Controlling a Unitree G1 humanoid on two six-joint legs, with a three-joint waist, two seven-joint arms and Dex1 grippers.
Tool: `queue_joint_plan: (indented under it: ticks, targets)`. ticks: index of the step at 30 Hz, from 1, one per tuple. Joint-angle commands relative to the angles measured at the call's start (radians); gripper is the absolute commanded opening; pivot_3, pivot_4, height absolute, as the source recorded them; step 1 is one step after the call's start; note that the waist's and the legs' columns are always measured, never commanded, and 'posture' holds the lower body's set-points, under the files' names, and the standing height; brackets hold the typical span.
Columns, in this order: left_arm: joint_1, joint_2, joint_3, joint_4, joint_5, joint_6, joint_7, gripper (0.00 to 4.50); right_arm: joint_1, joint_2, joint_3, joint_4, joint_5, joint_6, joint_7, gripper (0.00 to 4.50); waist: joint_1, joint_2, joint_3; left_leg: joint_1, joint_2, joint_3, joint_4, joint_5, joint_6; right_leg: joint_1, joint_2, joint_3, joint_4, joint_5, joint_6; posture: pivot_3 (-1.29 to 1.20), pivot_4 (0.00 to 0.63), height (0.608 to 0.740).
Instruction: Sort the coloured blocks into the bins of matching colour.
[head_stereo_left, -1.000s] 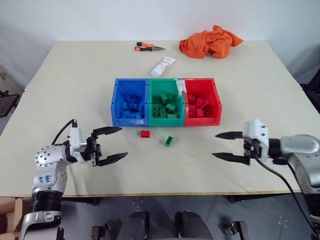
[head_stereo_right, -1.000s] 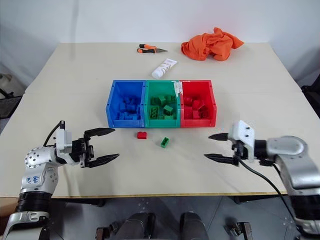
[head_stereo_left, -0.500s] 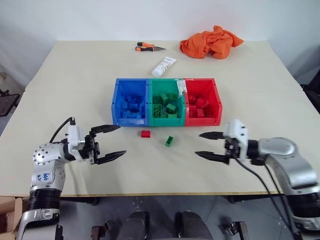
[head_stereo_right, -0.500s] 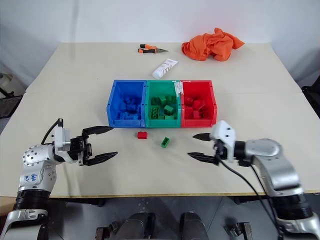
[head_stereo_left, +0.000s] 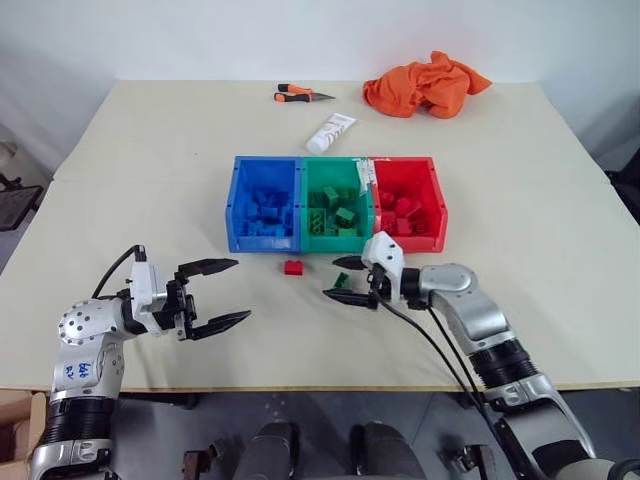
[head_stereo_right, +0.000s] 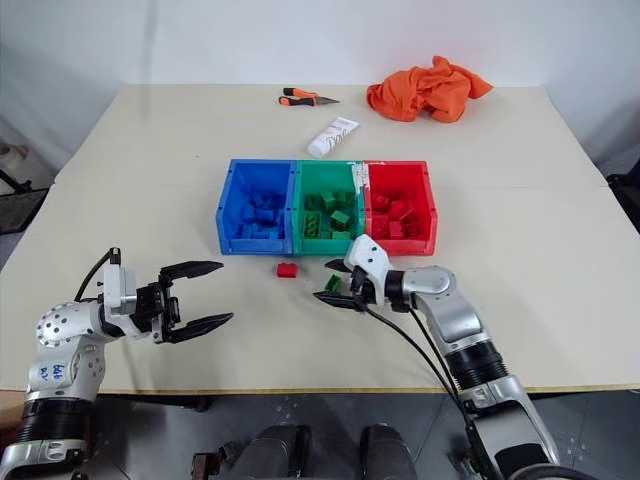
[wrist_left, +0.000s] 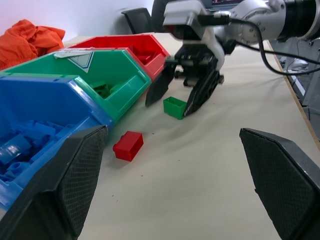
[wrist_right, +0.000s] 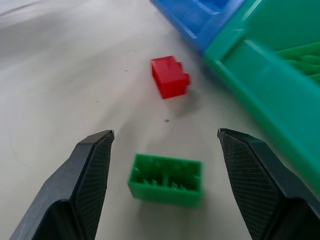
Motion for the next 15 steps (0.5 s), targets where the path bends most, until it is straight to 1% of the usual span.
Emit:
queue_joint_plan:
  ticks: [1, 2, 5, 6, 7, 11, 13, 15]
  targets:
    - [0.018, 0.012, 0.024, -0.048, -0.024, 0.005, 0.015, 4.50, -0.009, 0.003, 0.003, -0.002, -0.016, -0.027, -0.004, 3.10, -0.001, 0.000, 0.000, 0.000, 0.000, 0.000, 0.000, 0.000, 0.000, 0.000, 0.000, 0.000, 0.000, 0.000, 0.000, 0.00, 0.150, 0.740]
    - [0.020, 0.012, 0.025, -0.050, -0.024, 0.006, 0.017, 4.50, -0.005, 0.003, 0.001, -0.003, -0.020, -0.033, -0.007, 2.92, -0.001, 0.000, 0.000, 0.000, 0.000, 0.000, 0.000, 0.000, 0.000, 0.000, 0.000, 0.000, 0.000, 0.000, 0.000, 0.00, 0.150, 0.740]
    - [0.022, 0.013, 0.025, -0.055, -0.025, 0.009, 0.021, 4.50, 0.002, 0.000, -0.007, -0.013, -0.017, -0.038, -0.003, 1.89, -0.002, 0.000, 0.000, 0.000, 0.000, 0.000, 0.000, 0.000, 0.000, 0.000, 0.000, 0.000, 0.000, 0.000, 0.000, 0.00, 0.150, 0.740]
    - [0.022, 0.014, 0.026, -0.055, -0.024, 0.009, 0.022, 4.50, 0.005, -0.004, -0.010, -0.022, -0.014, -0.034, -0.001, 1.61, -0.002, 0.000, 0.000, 0.000, 0.000, 0.000, 0.000, 0.000, 0.000, 0.000, 0.000, 0.000, 0.000, 0.000, 0.000, 0.00, 0.150, 0.740]
    - [0.021, 0.014, 0.026, -0.054, -0.024, 0.008, 0.023, 4.50, 0.006, -0.007, -0.014, -0.034, -0.013, -0.031, -0.003, 1.48, -0.002, 0.000, 0.000, 0.000, 0.000, 0.000, 0.000, 0.000, 0.000, 0.000, 0.000, 0.000, 0.000, 0.000, 0.000, 0.00, 0.150, 0.740]
    - [0.014, 0.013, 0.023, -0.047, -0.022, 0.007, 0.024, 4.50, -0.010, -0.019, -0.059, -0.152, 0.034, 0.017, -0.012, 1.49, -0.002, 0.000, 0.000, 0.000, 0.000, 0.000, 0.000, 0.000, 0.000, -0.001, 0.000, 0.000, 0.000, 0.000, 0.000, 0.00, 0.150, 0.740]
    - [0.006, 0.012, 0.020, -0.041, -0.021, 0.006, 0.024, 4.50, -0.052, -0.007, -0.093, -0.194, 0.062, 0.038, -0.039, 1.49, -0.003, 0.000, 0.000, 0.000, 0.000, 0.000, 0.000, 0.000, 0.000, -0.001, 0.000, 0.000, 0.001, 0.000, 0.000, 0.00, 0.150, 0.740]
    - [-0.006, 0.009, 0.014, -0.031, -0.019, 0.005, 0.020, 4.50, -0.139, 0.015, -0.131, -0.161, 0.067, 0.057, -0.098, 1.49, -0.006, 0.000, 0.000, 0.000, 0.000, 0.001, 0.000, 0.000, 0.000, -0.001, 0.000, 0.000, 0.000, 0.000, 0.000, 0.00, 0.150, 0.740]
